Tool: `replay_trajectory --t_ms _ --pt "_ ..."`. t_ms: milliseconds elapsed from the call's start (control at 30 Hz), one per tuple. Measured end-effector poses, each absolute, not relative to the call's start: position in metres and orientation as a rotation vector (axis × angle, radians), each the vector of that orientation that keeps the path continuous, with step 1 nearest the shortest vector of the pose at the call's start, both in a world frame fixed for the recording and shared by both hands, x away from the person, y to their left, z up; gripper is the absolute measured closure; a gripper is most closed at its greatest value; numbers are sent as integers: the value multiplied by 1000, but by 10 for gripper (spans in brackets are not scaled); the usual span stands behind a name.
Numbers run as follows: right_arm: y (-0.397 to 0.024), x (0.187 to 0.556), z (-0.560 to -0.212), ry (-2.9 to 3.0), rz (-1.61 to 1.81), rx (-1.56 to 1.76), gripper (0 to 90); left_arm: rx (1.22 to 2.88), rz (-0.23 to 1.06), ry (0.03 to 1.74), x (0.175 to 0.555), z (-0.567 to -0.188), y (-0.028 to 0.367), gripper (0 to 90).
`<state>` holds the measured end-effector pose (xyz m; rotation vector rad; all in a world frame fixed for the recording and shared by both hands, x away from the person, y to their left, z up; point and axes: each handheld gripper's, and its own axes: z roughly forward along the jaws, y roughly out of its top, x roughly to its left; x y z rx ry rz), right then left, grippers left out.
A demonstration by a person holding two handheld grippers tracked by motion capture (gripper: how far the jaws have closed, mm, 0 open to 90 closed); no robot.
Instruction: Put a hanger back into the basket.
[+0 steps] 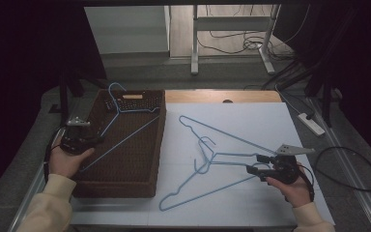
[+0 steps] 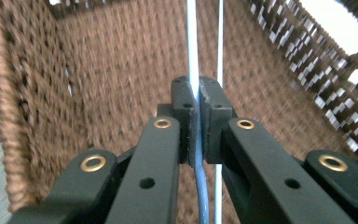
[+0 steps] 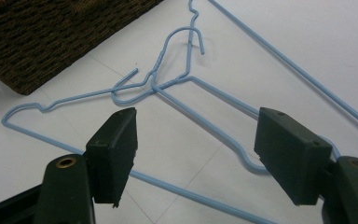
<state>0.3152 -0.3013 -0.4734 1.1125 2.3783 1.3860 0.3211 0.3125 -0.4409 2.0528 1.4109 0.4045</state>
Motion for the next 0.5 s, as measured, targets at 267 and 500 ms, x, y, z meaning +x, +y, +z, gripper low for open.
replay_trajectory --t_ms 267,500 --pt "-300 316 -474 2383 1382 1116 303 2163 326 1502 330 -451 313 844" --pt "-300 316 -475 2391 1374 1112 303 2172 297 1595 337 -456 314 842"
